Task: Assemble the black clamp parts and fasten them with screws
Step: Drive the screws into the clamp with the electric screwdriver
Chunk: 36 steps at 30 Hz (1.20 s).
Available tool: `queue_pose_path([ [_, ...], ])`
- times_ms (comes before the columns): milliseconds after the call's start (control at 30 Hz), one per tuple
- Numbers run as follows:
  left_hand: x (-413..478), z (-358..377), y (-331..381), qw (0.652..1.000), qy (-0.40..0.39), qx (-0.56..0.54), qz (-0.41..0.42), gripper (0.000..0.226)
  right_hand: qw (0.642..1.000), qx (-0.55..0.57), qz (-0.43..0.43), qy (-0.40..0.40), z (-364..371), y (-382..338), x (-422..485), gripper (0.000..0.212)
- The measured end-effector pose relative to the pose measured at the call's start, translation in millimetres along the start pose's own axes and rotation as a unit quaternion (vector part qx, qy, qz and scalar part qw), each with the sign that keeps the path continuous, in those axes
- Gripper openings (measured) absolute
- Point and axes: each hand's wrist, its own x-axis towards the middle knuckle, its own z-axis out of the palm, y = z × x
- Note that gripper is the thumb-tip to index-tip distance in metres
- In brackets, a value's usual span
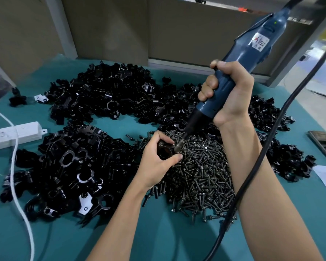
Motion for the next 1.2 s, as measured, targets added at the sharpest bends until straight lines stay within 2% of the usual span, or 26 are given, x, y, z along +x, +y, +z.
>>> queue_pose_path([
  [167,1,-2,-3,0.999,0.017,0.027,0.026,0.040,0.999,0.022,0.004,-0.029,-6,-3,0,0.011],
  [233,1,0,-3,0.999,0.017,0.034,0.025,0.039,0.993,0.065,0.016,-0.097,-12,-7,-2,0.019],
  [300,1,2,-2,0.998,0.034,0.037,0.024,0.039,0.977,0.117,0.019,-0.179,-21,-16,-5,0.038],
  [367,4,1,-3,0.997,0.065,0.031,0.017,0.041,0.970,0.127,-0.001,-0.206,-32,-29,-9,0.044],
  [433,5,-1,-4,0.996,0.085,0.004,0.010,0.044,0.984,0.080,-0.035,-0.154,-46,-45,-14,0.037],
  [500,4,0,-5,0.996,0.088,-0.035,0.006,0.045,0.997,-0.021,-0.070,-0.038,-68,-58,-23,0.023],
  [567,5,1,-6,0.994,0.087,-0.062,-0.003,0.042,0.979,-0.163,-0.081,0.093,-94,-68,-40,0.025],
  [600,5,2,-6,0.993,0.088,-0.077,-0.006,0.040,0.951,-0.257,-0.075,0.153,-108,-70,-51,0.031],
  [633,7,2,-7,0.992,0.089,-0.092,-0.007,0.039,0.902,-0.371,-0.066,0.210,-121,-70,-63,0.037],
  [700,9,3,-8,0.989,0.098,-0.112,-0.001,0.040,0.748,-0.598,-0.057,0.282,-150,-62,-90,0.048],
  [733,9,4,-8,0.988,0.105,-0.114,0.005,0.040,0.675,-0.676,-0.054,0.289,-162,-57,-104,0.052],
  [767,8,5,-8,0.987,0.114,-0.110,0.010,0.041,0.623,-0.727,-0.048,0.284,-170,-50,-118,0.055],
  [800,7,6,-8,0.987,0.126,-0.103,0.016,0.041,0.593,-0.758,-0.035,0.270,-180,-42,-130,0.058],
  [900,7,3,-9,0.982,0.171,-0.076,0.025,0.038,0.569,-0.785,0.026,0.244,-207,-22,-157,0.067],
  [1033,6,-2,-9,0.978,0.203,-0.016,0.045,0.033,0.548,-0.802,0.046,0.233,-229,-7,-177,0.068],
  [1200,7,-2,2,0.971,0.222,0.061,0.071,0.030,0.467,-0.841,0.025,0.272,-237,0,-180,0.074],
])
